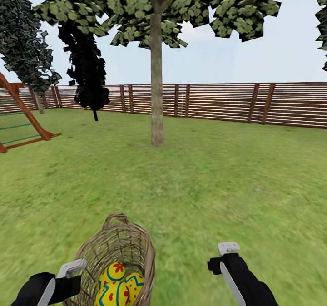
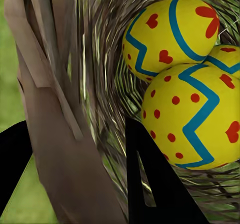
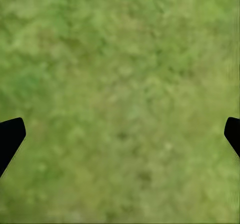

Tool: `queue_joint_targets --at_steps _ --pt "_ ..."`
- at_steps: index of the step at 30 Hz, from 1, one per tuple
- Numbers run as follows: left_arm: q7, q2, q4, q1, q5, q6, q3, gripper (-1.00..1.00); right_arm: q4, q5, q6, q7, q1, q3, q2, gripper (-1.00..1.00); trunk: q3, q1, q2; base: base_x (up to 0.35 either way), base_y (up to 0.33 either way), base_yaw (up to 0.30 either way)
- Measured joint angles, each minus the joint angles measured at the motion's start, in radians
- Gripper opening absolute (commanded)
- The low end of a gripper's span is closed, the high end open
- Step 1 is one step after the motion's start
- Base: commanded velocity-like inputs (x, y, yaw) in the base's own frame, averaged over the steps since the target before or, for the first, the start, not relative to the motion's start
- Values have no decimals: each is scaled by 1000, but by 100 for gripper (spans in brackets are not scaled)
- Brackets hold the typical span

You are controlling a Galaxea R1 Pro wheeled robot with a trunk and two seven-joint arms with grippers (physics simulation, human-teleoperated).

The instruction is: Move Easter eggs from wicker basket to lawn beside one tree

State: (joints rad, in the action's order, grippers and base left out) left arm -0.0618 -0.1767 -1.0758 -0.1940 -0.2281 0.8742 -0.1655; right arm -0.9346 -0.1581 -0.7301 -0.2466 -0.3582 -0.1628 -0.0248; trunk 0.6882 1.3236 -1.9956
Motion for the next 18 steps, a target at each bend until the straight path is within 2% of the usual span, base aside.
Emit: queue_joint_targets --at_steps 18 --pt "0 0 0 0 -2 0 0 -100 0 0 0 0 0 0 0 100 0 0 0 343 0 0"
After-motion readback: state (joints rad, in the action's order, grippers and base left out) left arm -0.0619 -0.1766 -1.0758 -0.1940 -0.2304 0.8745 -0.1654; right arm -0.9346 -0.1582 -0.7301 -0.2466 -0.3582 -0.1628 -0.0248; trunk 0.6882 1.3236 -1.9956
